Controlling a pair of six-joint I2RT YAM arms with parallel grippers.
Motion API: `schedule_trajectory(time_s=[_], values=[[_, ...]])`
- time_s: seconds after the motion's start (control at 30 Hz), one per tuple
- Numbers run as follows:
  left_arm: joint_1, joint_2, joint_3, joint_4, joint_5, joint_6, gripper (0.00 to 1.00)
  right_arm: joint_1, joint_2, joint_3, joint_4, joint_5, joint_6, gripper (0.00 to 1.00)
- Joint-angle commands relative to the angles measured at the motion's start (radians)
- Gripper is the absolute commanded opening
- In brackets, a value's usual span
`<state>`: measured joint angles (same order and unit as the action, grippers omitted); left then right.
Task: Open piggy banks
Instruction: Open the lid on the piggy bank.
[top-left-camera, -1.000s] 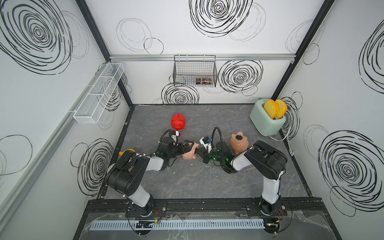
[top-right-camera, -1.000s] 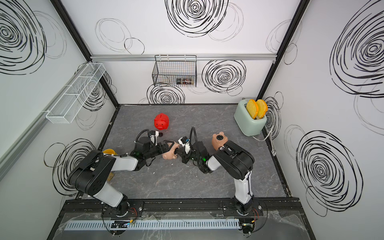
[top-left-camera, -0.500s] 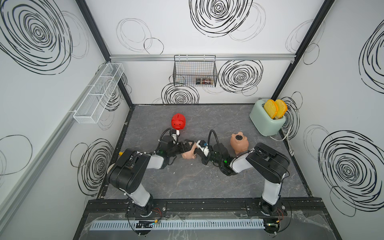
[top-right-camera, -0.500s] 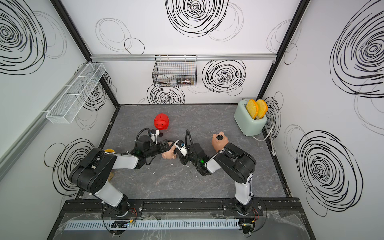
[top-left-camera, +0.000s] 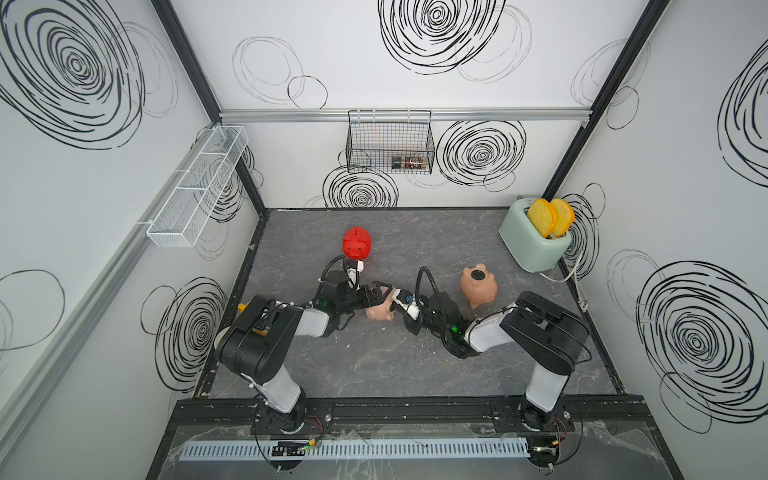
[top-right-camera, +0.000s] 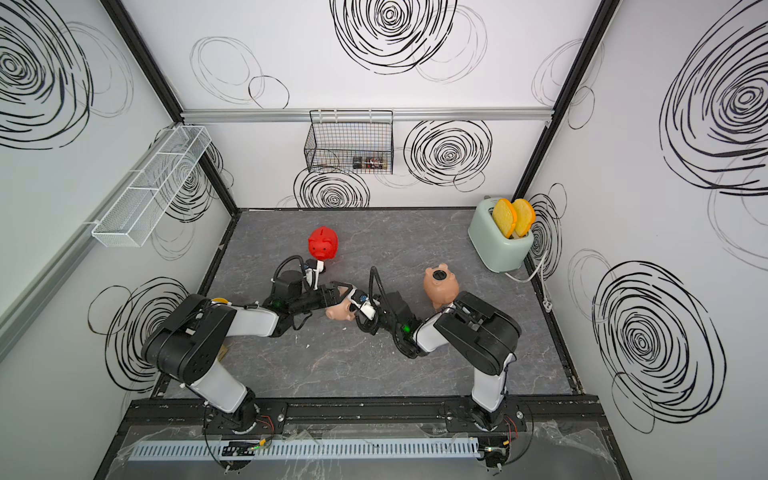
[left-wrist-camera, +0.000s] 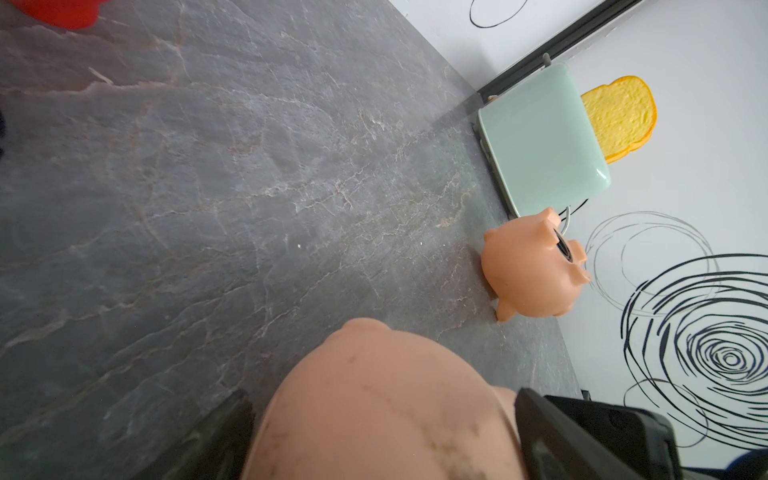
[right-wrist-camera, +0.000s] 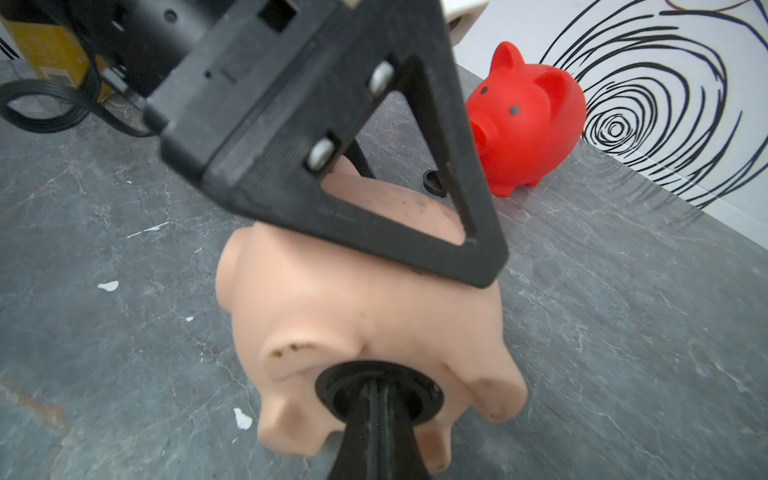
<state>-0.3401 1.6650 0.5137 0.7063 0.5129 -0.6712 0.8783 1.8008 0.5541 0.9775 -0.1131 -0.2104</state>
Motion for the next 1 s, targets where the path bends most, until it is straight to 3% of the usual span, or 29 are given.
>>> schedule_trajectory(time_s=[0.0, 0.6, 0.77, 0.97], values=[[-0.02, 0.064, -0.037, -0.217, 0.011, 0.016, 1.0, 0.018, -0.02, -0.028, 0.001, -0.037, -0.028, 0.0], [-0.019, 0.064, -0.037, -0.216, 0.013, 0.019, 1.0, 0.019, -0.124, -0.106, 0.011, -0.01, 0.023, 0.0], [-0.021, 0.053, -0.043, -0.216, 0.004, 0.016, 1.0, 0.022, -0.205, -0.101, -0.143, -0.037, 0.166, 0.0], [-0.029, 0.034, -0.044, -0.232, -0.012, 0.022, 1.0, 0.022, -0.253, 0.008, -0.545, -0.046, 0.409, 0.0]])
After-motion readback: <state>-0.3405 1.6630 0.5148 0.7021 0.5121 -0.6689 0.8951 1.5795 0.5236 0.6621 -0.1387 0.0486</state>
